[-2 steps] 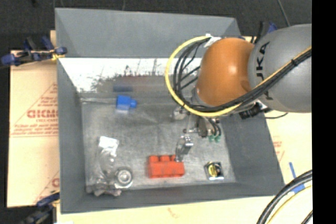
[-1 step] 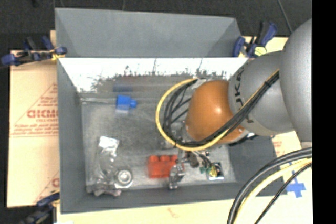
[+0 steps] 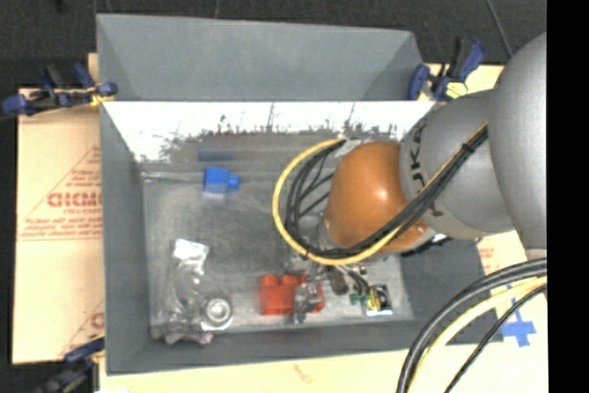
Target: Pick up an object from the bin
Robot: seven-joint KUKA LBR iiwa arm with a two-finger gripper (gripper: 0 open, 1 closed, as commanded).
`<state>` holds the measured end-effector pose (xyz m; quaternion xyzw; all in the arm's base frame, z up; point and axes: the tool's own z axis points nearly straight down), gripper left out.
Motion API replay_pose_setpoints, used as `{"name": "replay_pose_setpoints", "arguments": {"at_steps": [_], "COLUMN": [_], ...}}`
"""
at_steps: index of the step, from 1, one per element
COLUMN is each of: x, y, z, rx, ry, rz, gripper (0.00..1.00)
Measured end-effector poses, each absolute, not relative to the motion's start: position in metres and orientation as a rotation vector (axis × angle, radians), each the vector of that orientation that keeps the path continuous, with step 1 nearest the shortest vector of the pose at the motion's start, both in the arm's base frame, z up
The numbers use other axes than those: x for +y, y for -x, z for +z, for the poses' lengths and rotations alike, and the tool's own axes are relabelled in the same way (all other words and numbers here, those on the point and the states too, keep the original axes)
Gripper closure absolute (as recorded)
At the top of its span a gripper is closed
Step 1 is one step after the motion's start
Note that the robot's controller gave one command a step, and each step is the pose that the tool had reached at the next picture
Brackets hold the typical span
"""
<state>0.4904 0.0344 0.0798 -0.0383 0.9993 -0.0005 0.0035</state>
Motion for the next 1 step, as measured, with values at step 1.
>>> {"name": "replay_pose_setpoints", "arguments": {"at_steps": [1], "x": [0.0314], "y": [-0.4999], "z": [0.2030], "rx": [3.114], "ry": [0.315], "rz": [-0.003], "gripper": [1.00]}}
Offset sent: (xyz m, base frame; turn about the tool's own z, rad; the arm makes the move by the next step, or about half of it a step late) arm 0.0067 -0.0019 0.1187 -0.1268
